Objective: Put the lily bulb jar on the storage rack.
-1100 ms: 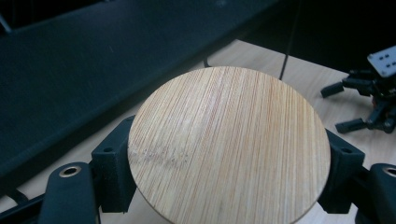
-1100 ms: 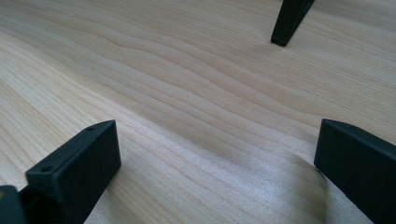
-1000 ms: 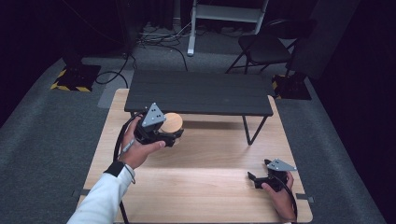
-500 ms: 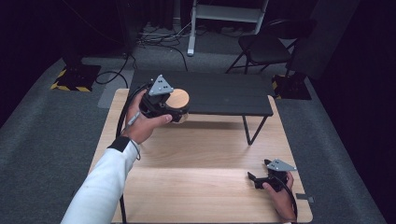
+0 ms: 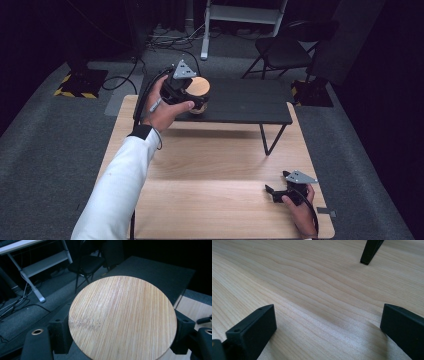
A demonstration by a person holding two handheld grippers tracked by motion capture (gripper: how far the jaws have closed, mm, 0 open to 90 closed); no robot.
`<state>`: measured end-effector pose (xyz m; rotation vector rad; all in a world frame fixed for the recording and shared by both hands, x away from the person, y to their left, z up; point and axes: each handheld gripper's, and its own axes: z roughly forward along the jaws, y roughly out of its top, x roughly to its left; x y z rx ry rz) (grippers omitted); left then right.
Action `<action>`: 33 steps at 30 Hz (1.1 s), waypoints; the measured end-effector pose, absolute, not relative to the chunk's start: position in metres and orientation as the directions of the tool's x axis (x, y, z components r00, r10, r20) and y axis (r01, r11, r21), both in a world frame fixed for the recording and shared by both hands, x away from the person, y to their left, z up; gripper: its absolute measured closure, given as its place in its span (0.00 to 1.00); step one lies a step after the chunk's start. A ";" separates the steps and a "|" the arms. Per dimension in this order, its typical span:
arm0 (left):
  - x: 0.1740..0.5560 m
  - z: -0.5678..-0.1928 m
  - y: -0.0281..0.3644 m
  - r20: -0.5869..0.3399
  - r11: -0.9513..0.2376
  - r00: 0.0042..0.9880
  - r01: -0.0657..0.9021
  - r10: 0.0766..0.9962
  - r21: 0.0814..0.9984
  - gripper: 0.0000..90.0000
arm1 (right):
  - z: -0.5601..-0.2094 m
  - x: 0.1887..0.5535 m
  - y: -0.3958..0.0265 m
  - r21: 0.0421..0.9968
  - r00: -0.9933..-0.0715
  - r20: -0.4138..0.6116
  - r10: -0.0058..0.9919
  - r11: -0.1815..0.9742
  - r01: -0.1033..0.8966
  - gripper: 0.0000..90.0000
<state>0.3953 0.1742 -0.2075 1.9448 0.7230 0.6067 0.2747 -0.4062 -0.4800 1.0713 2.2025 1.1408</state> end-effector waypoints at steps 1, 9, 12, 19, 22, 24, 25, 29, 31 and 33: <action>0.399 -0.209 0.173 0.113 -0.382 0.703 0.238 0.702 0.893 0.27 | -0.480 0.275 -0.406 0.824 -0.605 -0.028 0.795 0.361 0.436 0.00; 0.417 -0.217 0.165 0.098 -0.383 0.695 0.267 0.713 0.885 0.27 | -0.480 0.275 -0.406 0.824 -0.607 -0.028 0.794 0.362 0.435 0.00; 0.421 -0.221 0.165 0.089 -0.378 0.695 0.275 0.714 0.884 0.27 | -0.480 0.275 -0.407 0.824 -0.609 -0.028 0.792 0.363 0.434 0.00; 0.426 -0.224 0.164 0.083 -0.384 0.691 0.294 0.718 0.875 0.27 | -0.480 0.275 -0.407 0.825 -0.612 -0.030 0.790 0.366 0.431 0.00; 0.427 -0.226 0.165 0.078 -0.382 0.686 0.303 0.723 0.873 0.27 | -0.480 0.275 -0.407 0.825 -0.613 -0.032 0.790 0.367 0.430 0.00; 0.429 -0.229 0.166 0.063 -0.372 0.686 0.312 0.725 0.874 0.27 | -0.480 0.275 -0.407 0.825 -0.613 -0.032 0.789 0.367 0.429 0.00; 0.429 -0.230 0.166 0.061 -0.370 0.685 0.314 0.726 0.875 0.27 | -0.480 0.275 -0.407 0.825 -0.613 -0.032 0.790 0.366 0.430 0.00; 0.430 -0.234 0.167 0.055 -0.359 0.688 0.308 0.724 0.881 0.27 | -0.480 0.275 -0.407 0.826 -0.613 -0.032 0.789 0.366 0.428 0.00; 0.431 -0.236 0.168 0.054 -0.358 0.696 0.299 0.716 0.884 0.27 | -0.480 0.275 -0.407 0.826 -0.613 -0.033 0.790 0.366 0.428 0.00; 0.431 -0.237 0.168 0.054 -0.356 0.696 0.298 0.716 0.886 0.27 | -0.480 0.275 -0.407 0.825 -0.614 -0.031 0.789 0.367 0.430 0.00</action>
